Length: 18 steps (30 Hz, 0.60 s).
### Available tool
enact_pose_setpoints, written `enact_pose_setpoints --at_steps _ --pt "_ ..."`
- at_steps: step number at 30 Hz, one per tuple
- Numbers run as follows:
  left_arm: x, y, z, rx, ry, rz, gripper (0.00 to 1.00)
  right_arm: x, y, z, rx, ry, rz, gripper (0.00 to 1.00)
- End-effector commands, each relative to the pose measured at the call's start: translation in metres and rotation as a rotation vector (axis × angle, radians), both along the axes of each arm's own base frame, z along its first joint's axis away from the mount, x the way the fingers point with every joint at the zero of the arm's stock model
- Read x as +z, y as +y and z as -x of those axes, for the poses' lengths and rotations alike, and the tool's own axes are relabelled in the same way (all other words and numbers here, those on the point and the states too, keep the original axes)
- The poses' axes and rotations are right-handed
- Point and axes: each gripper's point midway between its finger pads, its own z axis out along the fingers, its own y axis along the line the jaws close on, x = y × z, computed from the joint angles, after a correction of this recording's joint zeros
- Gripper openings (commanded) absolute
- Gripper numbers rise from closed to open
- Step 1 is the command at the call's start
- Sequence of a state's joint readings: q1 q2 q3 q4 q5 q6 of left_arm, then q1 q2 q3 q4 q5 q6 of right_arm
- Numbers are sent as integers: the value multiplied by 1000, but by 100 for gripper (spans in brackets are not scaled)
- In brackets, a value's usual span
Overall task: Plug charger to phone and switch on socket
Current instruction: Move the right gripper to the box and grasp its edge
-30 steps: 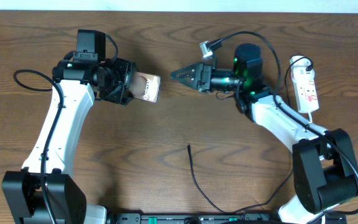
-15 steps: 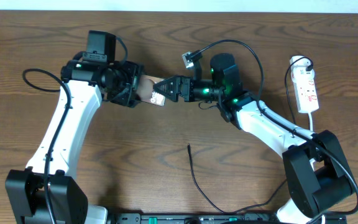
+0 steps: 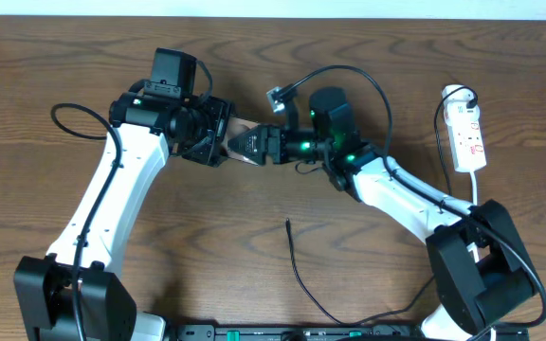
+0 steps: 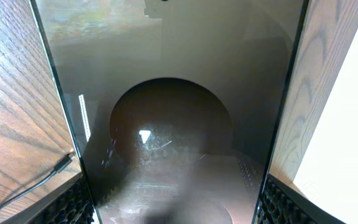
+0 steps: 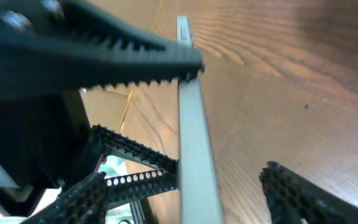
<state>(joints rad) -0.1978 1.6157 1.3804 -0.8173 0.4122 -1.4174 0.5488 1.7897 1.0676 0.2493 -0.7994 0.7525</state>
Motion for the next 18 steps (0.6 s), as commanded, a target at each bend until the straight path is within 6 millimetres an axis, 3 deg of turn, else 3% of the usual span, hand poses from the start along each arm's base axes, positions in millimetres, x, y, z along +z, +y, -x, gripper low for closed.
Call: enact_pose_setpoints --at_steps 1,3,4,18 --pt "14 -1 -3 6 -37 10 8 -4 8 0 -11 -11 20 63" --pt "14 -1 -3 6 -37 10 7 -4 8 -1 -23 -15 27 47" --pt "14 -1 -3 6 -37 10 7 -5 7 -2 -25 -16 28 45" --pt "16 -6 -3 -2 -41 33 7 -6 6 -7 -56 -21 39 32"
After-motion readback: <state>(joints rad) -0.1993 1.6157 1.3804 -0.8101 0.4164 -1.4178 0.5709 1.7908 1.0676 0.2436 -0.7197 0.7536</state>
